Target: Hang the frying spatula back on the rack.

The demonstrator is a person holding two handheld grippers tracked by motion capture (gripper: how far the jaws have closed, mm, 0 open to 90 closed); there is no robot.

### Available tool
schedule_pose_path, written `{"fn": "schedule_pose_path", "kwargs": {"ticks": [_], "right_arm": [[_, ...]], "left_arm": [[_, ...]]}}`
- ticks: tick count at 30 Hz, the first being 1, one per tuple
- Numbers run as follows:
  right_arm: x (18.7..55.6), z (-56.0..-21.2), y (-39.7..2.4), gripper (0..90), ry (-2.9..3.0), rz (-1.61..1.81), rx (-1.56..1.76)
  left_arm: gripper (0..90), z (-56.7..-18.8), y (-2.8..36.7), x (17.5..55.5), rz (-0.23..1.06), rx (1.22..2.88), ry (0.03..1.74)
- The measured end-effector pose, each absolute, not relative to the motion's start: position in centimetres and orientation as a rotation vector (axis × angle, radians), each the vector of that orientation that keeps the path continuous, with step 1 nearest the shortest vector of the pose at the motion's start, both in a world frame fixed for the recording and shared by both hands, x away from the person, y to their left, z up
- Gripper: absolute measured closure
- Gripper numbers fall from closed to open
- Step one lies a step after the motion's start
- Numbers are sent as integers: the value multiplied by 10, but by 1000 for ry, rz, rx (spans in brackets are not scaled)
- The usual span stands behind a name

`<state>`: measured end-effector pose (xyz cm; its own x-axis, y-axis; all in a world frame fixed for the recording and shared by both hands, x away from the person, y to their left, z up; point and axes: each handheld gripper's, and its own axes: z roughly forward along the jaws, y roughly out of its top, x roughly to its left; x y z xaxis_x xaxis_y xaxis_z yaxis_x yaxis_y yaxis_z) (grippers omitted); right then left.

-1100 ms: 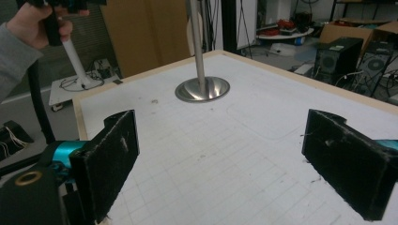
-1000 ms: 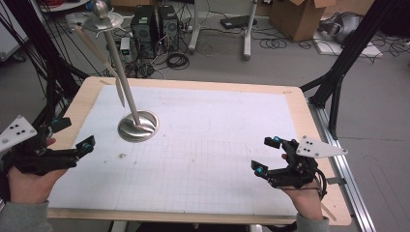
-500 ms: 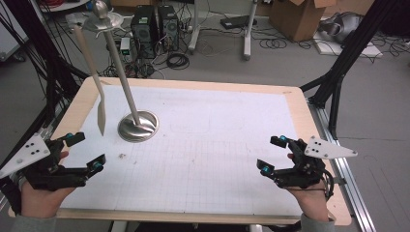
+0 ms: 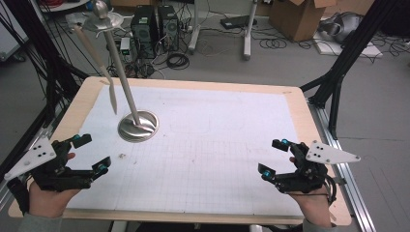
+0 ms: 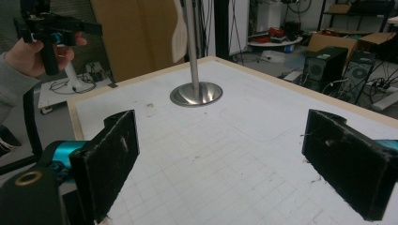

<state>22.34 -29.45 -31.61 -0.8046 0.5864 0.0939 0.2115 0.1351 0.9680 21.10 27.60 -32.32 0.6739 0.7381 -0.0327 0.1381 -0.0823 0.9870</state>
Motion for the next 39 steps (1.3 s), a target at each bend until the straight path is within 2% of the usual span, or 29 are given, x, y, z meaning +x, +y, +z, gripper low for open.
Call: {"fn": "schedule_pose_path", "kwargs": {"ticks": [39], "right_arm": [[218, -319, -285, 100, 2082, 1773, 741]], "left_arm": [[62, -335, 284, 216, 558, 1600, 797]]}}
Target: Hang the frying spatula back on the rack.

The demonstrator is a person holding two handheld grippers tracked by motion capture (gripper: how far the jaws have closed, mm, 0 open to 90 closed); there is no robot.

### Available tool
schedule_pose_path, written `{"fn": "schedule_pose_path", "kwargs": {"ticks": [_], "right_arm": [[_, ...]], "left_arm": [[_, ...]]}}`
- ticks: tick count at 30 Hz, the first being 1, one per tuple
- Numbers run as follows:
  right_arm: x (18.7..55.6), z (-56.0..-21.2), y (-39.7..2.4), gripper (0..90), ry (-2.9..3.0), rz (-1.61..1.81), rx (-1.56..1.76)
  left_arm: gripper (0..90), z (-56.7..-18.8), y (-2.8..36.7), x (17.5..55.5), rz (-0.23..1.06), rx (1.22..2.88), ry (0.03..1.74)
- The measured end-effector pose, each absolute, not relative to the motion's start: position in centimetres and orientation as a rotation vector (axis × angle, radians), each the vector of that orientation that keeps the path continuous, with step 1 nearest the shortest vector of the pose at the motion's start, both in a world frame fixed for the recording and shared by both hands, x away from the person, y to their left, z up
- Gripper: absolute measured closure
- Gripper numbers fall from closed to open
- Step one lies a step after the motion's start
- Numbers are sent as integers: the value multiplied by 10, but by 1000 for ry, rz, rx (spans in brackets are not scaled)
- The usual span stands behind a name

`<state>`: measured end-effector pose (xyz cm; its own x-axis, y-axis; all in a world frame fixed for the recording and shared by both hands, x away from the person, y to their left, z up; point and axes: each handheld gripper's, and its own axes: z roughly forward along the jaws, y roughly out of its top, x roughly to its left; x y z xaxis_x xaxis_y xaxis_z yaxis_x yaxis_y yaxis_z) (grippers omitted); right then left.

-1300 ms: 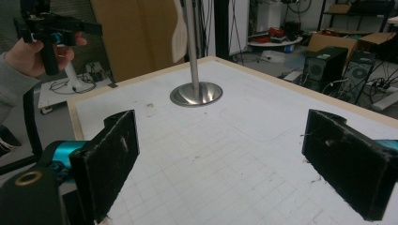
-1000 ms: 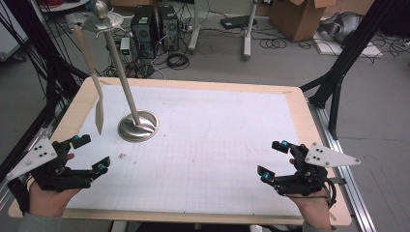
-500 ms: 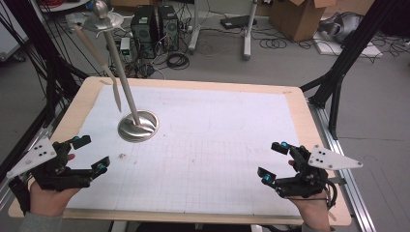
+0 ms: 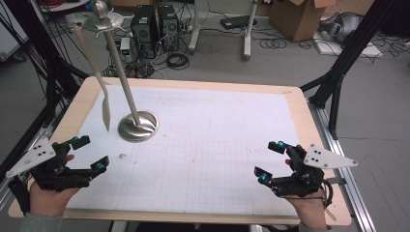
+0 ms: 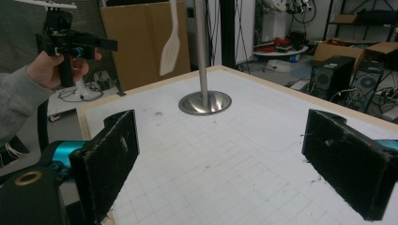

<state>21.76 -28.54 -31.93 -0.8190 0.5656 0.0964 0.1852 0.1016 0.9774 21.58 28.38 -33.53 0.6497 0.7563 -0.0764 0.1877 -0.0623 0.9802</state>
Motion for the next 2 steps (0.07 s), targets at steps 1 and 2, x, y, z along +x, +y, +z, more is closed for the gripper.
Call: {"fn": "schedule_pose_path", "kwargs": {"ticks": [1, 2], "right_arm": [[218, -319, -285, 100, 2078, 1776, 740], [218, -320, -285, 100, 2078, 1776, 740]], "left_arm": [[62, -335, 283, 216, 558, 1600, 800], [62, -335, 283, 215, 560, 1599, 803]]}}
